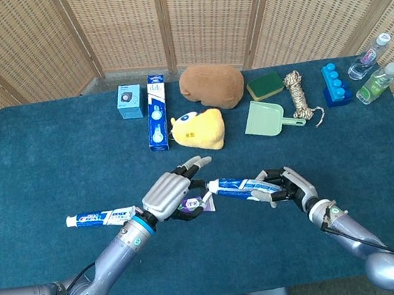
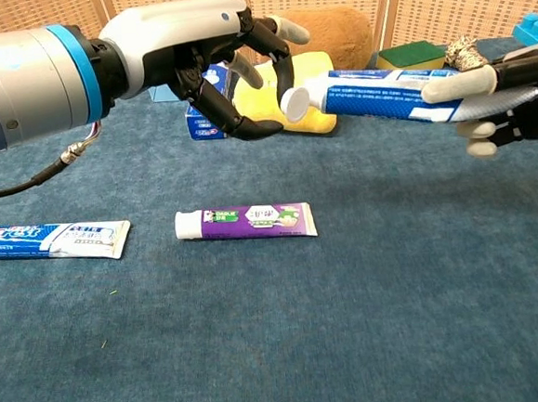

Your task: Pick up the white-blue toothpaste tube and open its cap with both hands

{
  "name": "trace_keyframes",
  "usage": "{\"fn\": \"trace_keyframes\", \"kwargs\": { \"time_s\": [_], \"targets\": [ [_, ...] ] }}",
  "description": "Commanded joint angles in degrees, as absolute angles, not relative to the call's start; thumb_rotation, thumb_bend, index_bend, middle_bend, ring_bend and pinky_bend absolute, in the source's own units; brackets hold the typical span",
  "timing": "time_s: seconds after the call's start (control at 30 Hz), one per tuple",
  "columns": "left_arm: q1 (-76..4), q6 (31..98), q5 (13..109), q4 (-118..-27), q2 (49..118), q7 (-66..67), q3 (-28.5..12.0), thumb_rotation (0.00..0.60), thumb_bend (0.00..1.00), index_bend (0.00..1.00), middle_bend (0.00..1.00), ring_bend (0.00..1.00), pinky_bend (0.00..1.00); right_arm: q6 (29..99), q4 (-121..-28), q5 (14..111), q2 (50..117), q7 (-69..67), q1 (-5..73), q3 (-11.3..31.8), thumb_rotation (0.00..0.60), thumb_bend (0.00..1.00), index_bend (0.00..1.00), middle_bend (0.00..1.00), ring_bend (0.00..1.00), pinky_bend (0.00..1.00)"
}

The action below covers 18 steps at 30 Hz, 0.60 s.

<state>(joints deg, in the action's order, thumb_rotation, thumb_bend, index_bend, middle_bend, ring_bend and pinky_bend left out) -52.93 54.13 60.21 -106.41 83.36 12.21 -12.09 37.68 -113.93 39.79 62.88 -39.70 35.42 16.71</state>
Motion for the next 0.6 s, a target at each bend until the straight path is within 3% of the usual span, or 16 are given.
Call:
{"fn": "trace_keyframes", "kwargs": {
  "time_s": [0.03, 0.37, 0.6],
  "targets": [
    [-52.44, 55.01, 60.45, -106.97, 82.59, 12.08, -12.4, 0.6, 0.29, 0.45, 0.04, 0.0, 0.19, 38.32, -114.26, 38.39, 62.76, -38.68, 35.67, 16.71, 0.6, 0.52, 0.96, 0.79, 0.77, 0.71],
    [-50.15, 57.31, 61.49, -110.08, 78.19, 11.25, -12.85, 0.6, 0.29, 0.38, 0.04, 0.0, 0.18, 37.82, -113.59, 39.84, 62.0, -38.58, 33.24, 17.48, 0.6, 0.52, 0.96, 0.79, 0.77, 0.71],
    [-45.13, 62.63, 64.08, -115.96, 69.88, 9.66, -13.14, 0.6, 0.29, 0.36, 0.04, 0.0, 0.18, 39.79, -111.71, 41.77, 62.38, -35.41, 31.8, 16.05, 0.6, 0.52, 0.97, 0.79, 0.77, 0.71]
  ]
}}
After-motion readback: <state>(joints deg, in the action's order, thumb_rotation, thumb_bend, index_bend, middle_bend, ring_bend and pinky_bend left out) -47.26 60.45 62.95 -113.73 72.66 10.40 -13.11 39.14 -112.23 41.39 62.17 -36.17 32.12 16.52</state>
